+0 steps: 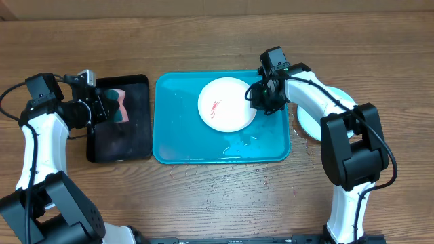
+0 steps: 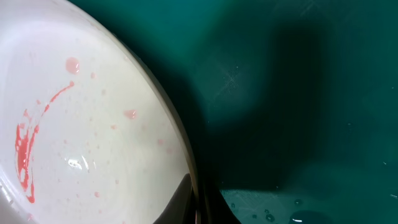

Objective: Clean dirty plates on tray and stack at the side
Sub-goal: 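Pick up the sponge from the black tray with the left gripper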

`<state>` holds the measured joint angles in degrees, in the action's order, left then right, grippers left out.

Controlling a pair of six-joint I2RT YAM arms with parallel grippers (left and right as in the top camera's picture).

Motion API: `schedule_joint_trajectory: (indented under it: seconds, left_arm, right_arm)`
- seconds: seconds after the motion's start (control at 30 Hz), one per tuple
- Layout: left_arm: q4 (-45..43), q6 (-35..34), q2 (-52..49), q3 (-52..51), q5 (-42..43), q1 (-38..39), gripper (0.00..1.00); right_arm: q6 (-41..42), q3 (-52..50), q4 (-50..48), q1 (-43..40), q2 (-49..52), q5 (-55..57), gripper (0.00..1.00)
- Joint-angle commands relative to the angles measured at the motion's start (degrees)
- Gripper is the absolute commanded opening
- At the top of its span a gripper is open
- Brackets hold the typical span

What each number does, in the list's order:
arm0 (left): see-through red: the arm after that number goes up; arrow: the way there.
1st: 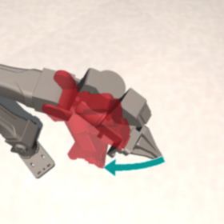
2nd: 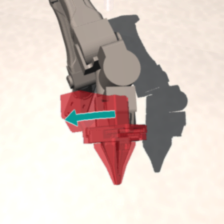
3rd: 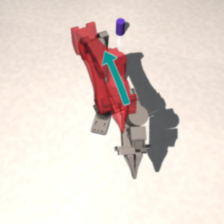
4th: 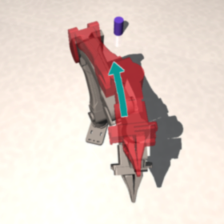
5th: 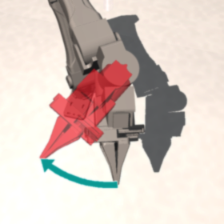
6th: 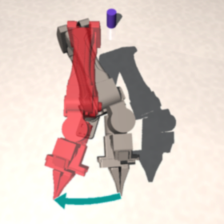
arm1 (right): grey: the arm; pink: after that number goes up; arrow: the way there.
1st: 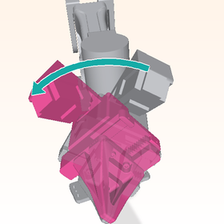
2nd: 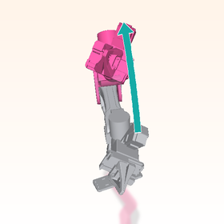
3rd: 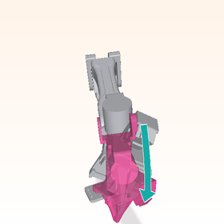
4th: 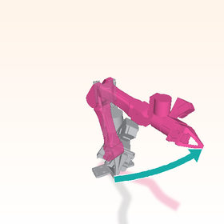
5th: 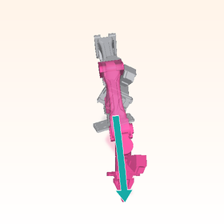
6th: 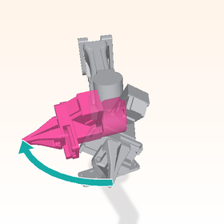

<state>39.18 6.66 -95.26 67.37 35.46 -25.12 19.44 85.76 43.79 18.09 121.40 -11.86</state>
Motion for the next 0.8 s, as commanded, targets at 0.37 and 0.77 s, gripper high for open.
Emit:
schedule_joint_trajectory:
  seconds: [0.37,0.77]
  left_arm:
    - [-0.5,6.4,9.5,0.8,4.6,-2.5,0.04]
    - [0.7,3.0,9.6,0.7,-0.4,0.5,0.04]
  right_arm:
    - [0.1,-0.3,0.0,0.2,0.6,0.3,0.04]
    - [-3.4,-0.3,1.7,1.0,0.6,-3.8,0.04]
